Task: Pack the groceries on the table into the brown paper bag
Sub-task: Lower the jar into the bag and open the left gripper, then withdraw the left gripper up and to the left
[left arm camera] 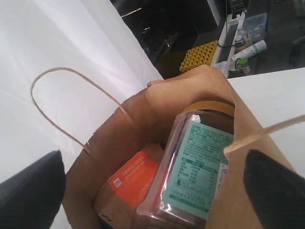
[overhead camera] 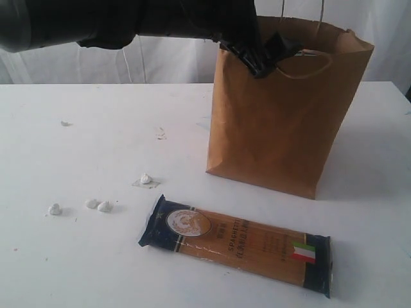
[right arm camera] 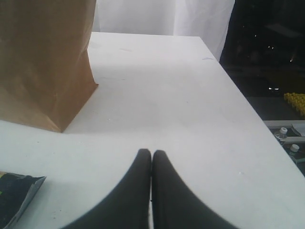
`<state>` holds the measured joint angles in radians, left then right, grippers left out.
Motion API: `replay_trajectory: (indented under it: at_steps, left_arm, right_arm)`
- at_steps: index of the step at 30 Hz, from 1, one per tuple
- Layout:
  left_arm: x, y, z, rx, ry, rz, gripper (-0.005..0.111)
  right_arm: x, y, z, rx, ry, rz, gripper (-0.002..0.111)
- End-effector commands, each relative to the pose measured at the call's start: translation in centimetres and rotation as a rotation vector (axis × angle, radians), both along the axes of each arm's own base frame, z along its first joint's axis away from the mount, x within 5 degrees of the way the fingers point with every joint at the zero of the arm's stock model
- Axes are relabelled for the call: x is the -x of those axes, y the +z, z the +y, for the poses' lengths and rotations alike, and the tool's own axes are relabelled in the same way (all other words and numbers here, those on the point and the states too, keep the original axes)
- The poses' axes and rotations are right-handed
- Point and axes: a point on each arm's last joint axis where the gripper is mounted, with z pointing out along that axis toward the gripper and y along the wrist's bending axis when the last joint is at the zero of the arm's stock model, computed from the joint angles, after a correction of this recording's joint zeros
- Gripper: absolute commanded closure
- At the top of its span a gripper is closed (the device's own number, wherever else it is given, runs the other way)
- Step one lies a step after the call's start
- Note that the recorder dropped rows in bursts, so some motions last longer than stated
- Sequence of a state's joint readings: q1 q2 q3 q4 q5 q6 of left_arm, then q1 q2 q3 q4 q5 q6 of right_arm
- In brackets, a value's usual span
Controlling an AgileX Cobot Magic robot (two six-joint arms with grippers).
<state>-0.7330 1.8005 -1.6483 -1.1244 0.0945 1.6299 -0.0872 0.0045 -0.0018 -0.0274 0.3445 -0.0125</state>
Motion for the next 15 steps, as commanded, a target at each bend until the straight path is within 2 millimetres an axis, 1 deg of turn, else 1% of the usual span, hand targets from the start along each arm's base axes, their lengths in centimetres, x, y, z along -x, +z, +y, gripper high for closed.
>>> replay_trajectory:
  at_steps: [1, 3, 7, 15]
  left_arm:
    - [0.5, 0.9, 0.0, 0.024, -0.013, -0.003, 0.001]
    - [0.9, 1.7, 0.3, 0.037, -0.013, -0.019, 0.001]
    - [2.2, 4.2, 1.4, 0.088, -0.014, -0.040, 0.001]
    - [5.4, 9.5, 4.3, 0.184, -0.025, -0.128, 0.001]
  right_arm:
    - [0.0, 0.0, 0.0, 0.000, -0.004, -0.004, 0.108]
    - [0.0, 0.0, 0.0, 0.000, -0.004, -0.004, 0.108]
    - [0.0, 0.0, 0.0, 0.000, -0.004, -0.004, 0.108]
    - [0.0, 0.0, 0.0, 0.000, -0.004, -0.004, 0.108]
